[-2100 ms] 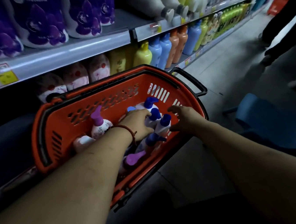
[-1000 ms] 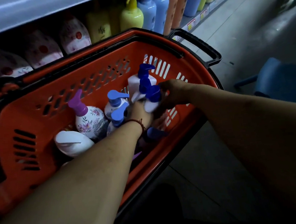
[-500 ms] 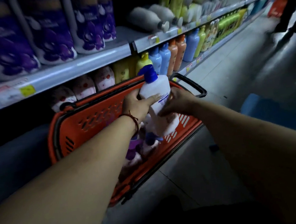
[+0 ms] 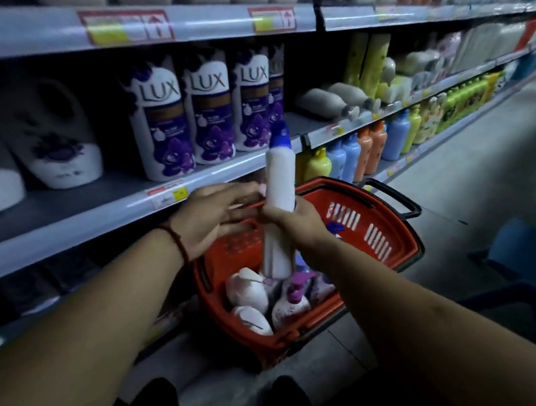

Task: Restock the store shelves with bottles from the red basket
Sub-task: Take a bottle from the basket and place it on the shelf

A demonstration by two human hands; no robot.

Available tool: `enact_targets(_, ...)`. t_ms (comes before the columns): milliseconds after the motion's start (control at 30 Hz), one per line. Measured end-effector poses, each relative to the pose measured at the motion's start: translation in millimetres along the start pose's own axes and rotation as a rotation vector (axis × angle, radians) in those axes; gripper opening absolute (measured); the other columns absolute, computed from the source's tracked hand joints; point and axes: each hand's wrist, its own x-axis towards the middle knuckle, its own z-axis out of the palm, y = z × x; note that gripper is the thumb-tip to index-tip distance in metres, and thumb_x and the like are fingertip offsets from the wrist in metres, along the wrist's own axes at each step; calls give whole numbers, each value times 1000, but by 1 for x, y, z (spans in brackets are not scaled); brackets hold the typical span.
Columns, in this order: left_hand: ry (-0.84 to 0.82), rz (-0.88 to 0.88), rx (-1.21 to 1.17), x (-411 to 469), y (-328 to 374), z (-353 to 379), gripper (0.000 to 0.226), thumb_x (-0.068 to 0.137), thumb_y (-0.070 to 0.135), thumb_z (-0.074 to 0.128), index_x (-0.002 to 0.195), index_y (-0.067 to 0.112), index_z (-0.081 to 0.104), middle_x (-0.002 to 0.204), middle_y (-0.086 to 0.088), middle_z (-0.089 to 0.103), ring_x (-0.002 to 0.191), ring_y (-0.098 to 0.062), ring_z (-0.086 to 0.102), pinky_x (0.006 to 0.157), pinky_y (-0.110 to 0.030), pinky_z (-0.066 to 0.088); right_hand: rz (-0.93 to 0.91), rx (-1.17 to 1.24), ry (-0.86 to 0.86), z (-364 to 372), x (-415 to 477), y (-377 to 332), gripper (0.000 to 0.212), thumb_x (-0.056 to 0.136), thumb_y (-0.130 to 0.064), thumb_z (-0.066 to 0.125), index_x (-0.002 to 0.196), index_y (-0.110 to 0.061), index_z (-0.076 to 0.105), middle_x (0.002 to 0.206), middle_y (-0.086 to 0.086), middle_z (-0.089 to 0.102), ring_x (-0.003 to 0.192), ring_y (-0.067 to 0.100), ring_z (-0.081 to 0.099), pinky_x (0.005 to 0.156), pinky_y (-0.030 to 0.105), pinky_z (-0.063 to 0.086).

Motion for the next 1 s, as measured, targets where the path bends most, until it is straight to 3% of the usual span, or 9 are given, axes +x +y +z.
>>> enact_targets(133, 148, -182, 158, -23, -19, -45, 36, 86, 44, 69, 109, 17, 70, 111, -5, 71, 101, -27, 66, 91, -43, 53, 103, 229, -125, 28, -9, -28, 34, 77, -25, 74, 99, 0, 68, 83, 13, 71, 77, 31, 67, 74, 40, 58)
enact_targets(200, 112, -264, 61, -34, -22, -55, 40, 80, 54, 71, 98, 19, 67, 97, -6, 66, 87, -24, 60, 80, -35, 49, 149, 304, -162, 40, -13, -34, 39, 80, -24, 72, 106, 5, 67, 93, 22, 72, 84, 36, 69, 82, 47, 59)
enact_targets(267, 92, -250, -125, -37, -22, -62, 42, 79, 53, 72, 102, 18, 65, 98, -10, 64, 83, -23, 60, 75, -33, 50, 193, 327, -206, 55, -15, -36, 45, 80, -26, 71, 111, 6, 67, 105, 28, 71, 95, 41, 68, 91, 56, 54)
enact_targets(367, 112, -148, -308, -44, -20, -69, 29, 95, 26, 58, 117, 9, 66, 115, -16, 70, 93, -25, 70, 83, -39, 58, 177, 195, -274, 77, -15, -36, 62, 68, -46, 77, 106, 3, 70, 101, 25, 72, 97, 41, 70, 92, 57, 53)
enact_targets(433, 128, -127, -295, -54, -23, -78, 34, 93, 24, 60, 121, 5, 65, 117, -19, 69, 94, -28, 69, 83, -40, 58, 122, 92, -316, 87, -13, -33, 67, 69, -55, 76, 103, 3, 72, 98, 24, 73, 95, 41, 71, 90, 56, 55)
enact_targets(533, 184, -142, -175, -67, -32, -101, 43, 89, 22, 66, 126, 1, 61, 116, -21, 69, 93, -29, 69, 80, -40, 58, 73, -12, -393, 98, -13, -26, 58, 84, -48, 70, 101, 7, 71, 96, 26, 73, 89, 37, 72, 85, 46, 59)
enact_targets(633, 216, -171, -118, -79, -40, -119, 40, 87, 19, 71, 123, 5, 62, 111, -17, 72, 92, -27, 71, 82, -41, 58, 59, -38, -511, 110, -13, -19, 49, 91, -39, 66, 101, 9, 69, 95, 24, 73, 78, 29, 72, 68, 32, 60)
enact_targets(833, 276, -240, -60, -111, -67, -149, 33, 87, 18, 72, 118, 11, 65, 110, -12, 73, 97, -26, 71, 88, -43, 56, 160, -175, -740, 144, -9, -3, 44, 88, -37, 69, 107, 4, 70, 101, 20, 74, 89, 34, 72, 75, 40, 59)
enact_targets(1000, 363, -256, -60, -156, -92, -171, 21, 89, 13, 69, 110, 10, 66, 99, -9, 75, 82, -18, 73, 72, -34, 61, 235, -304, -957, 187, -17, 3, 44, 85, -32, 73, 112, 2, 69, 109, 22, 72, 104, 38, 67, 96, 52, 49)
